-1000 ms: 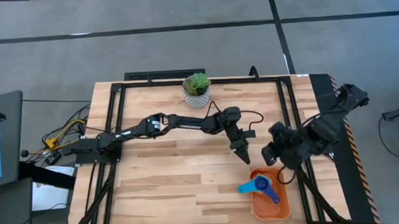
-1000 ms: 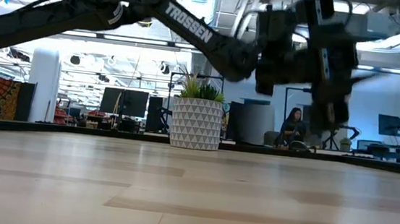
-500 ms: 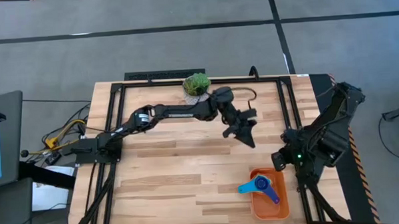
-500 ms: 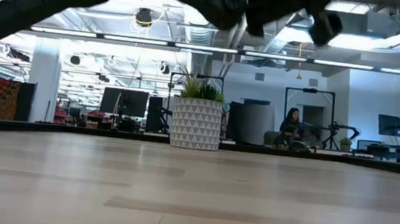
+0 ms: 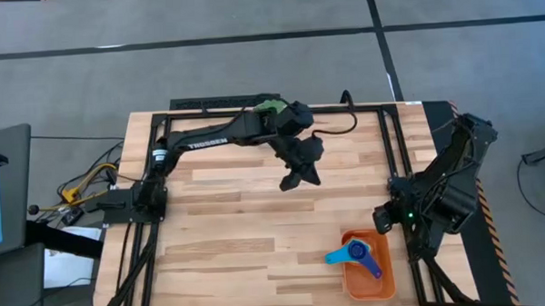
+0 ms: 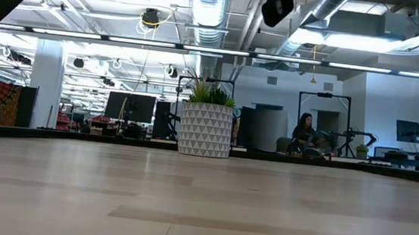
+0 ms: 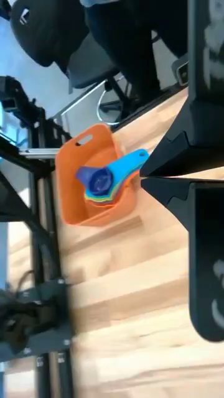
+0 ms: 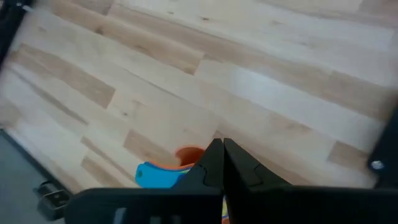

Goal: Nest measuring cups in basket
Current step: Put the stacked measuring cups into the orange bin

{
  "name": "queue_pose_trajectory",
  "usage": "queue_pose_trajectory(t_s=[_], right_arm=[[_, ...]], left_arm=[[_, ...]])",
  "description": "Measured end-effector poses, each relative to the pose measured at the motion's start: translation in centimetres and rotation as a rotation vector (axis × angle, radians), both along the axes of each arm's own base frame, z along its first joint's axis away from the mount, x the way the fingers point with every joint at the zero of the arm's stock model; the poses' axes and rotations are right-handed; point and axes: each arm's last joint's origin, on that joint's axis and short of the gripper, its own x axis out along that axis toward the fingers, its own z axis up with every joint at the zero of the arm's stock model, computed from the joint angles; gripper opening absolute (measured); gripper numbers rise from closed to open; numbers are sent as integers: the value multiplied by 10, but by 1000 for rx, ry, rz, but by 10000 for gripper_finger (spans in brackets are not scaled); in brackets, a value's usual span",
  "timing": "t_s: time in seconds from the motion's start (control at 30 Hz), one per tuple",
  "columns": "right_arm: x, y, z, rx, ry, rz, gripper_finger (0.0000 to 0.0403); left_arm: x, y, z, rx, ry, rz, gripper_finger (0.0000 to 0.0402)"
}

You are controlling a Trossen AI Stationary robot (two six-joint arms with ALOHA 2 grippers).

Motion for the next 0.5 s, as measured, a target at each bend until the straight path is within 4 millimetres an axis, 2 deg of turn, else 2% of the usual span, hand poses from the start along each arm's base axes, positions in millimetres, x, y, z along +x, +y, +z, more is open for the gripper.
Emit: queue_pose_trajectory(t_s=[0.3, 0.37, 0.5], right_arm=[[21, 13, -16, -18, 87, -23, 10], [25, 18, -21, -17, 103, -24, 9], [33, 28, -29, -14, 106, -24, 14]], left_arm=[[-6, -8, -8, 85, 157, 175, 0], [-9, -13, -2, 102, 147, 184, 0], [-22, -23, 22, 128, 75, 192, 0]])
